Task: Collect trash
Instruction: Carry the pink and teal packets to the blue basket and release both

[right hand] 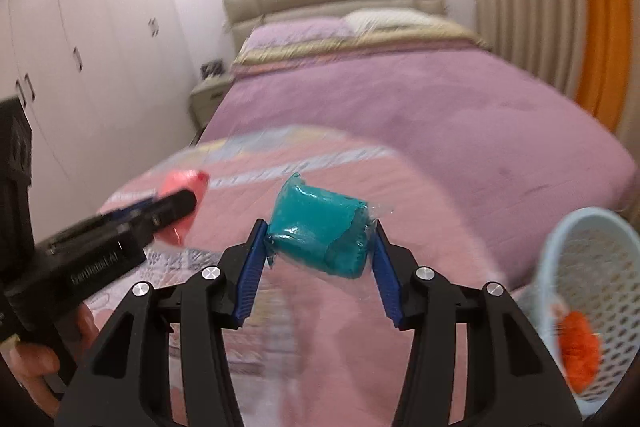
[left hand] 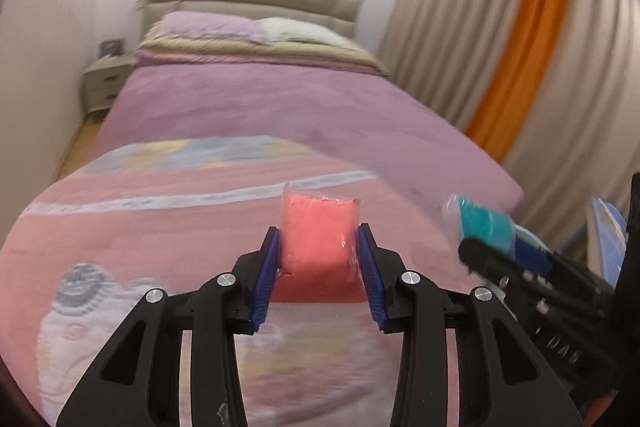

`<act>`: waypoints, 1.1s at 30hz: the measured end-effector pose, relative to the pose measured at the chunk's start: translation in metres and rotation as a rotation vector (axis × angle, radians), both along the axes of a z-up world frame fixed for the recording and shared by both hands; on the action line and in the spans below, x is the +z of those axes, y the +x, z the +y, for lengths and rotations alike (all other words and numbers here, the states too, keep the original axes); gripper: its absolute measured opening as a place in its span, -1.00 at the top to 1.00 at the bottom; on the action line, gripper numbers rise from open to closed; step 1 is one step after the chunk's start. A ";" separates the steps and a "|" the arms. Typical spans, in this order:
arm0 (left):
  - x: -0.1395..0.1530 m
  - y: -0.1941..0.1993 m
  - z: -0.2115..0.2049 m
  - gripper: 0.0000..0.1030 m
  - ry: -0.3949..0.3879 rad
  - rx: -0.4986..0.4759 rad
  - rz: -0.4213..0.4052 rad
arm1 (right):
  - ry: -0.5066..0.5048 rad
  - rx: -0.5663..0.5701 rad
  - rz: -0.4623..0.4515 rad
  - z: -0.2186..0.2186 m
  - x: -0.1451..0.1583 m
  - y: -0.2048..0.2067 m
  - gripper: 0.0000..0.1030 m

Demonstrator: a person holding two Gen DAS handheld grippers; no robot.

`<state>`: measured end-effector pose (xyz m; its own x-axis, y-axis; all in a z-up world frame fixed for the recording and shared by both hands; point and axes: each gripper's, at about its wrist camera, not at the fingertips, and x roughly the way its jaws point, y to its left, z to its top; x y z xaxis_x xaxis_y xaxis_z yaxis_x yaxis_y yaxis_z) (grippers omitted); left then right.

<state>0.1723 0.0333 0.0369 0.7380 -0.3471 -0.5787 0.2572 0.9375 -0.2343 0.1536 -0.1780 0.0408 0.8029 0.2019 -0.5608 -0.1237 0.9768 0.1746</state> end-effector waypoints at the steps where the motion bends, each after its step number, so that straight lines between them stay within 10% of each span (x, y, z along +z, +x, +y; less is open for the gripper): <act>1: 0.002 -0.001 -0.010 0.28 -0.002 -0.019 -0.005 | -0.004 -0.020 -0.015 -0.010 0.005 -0.007 0.09; 14: 0.008 -0.031 -0.169 0.28 0.028 -0.321 -0.030 | 0.050 -0.366 -0.021 -0.174 0.018 -0.068 0.09; 26: -0.038 -0.014 -0.262 0.26 0.060 -0.490 0.081 | 0.187 -0.539 0.161 -0.289 -0.032 -0.073 0.05; 29: -0.043 -0.014 -0.268 -0.24 0.058 -0.500 0.092 | 0.203 -0.546 0.181 -0.296 -0.039 -0.070 0.01; 33: -0.042 -0.018 -0.262 -0.30 0.050 -0.499 0.075 | 0.217 -0.555 0.182 -0.297 -0.048 -0.075 -0.25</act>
<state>0.1541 -0.2290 -0.0048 0.4453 -0.6171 -0.6487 0.6607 0.7155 -0.2271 0.0789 -0.4751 -0.0072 0.7165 -0.0933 -0.6914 0.4426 0.8268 0.3472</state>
